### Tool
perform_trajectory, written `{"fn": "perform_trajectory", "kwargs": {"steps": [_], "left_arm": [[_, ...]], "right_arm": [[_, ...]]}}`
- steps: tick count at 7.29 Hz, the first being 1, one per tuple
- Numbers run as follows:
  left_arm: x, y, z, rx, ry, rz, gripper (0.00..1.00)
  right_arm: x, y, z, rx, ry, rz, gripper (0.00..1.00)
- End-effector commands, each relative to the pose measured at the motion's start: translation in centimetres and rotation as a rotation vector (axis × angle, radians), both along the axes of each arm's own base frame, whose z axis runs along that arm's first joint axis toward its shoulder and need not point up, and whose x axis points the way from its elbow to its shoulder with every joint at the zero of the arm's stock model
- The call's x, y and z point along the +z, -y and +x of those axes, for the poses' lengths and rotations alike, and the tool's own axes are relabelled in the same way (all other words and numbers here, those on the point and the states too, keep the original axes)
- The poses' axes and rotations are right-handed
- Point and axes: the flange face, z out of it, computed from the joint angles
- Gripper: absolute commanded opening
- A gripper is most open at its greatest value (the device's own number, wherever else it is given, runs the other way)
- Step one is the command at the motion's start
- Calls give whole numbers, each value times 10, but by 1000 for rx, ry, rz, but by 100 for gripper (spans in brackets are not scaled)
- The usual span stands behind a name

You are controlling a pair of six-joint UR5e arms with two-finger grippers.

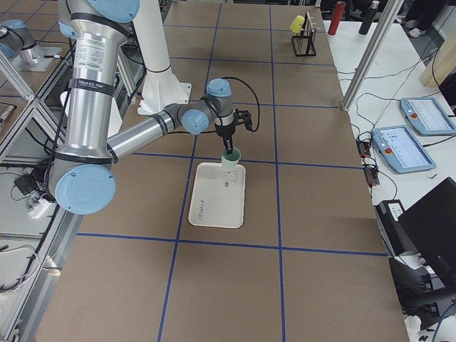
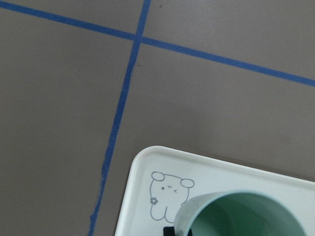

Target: Left arm grabs green cup and hands to right arm on tray

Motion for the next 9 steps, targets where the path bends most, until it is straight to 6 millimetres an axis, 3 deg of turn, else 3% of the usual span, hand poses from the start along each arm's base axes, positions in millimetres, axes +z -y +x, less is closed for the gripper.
{"fn": "perform_trajectory", "kwargs": {"steps": [1,4,6,7,8,9], "left_arm": [[4,-6,3,-29,-47,-47,100],[3,-6,4,-30,-52,-49,100],[2,-6,4,-30,-52,-48,100],[2,-5,4,-30,-52,-46,100],[3,-6,4,-31,-52,-50,100],[3,-6,4,-31,-52,-50,100]], "right_arm": [[38,-13,-9,12,43,17,0],[73,-16,-12,45,-50,55,0],[76,-20,-17,32,-60,49,0],[82,-21,-22,20,-69,44,21],[79,-21,-23,18,-63,49,50],[77,-20,-23,25,-61,57,99]]}}
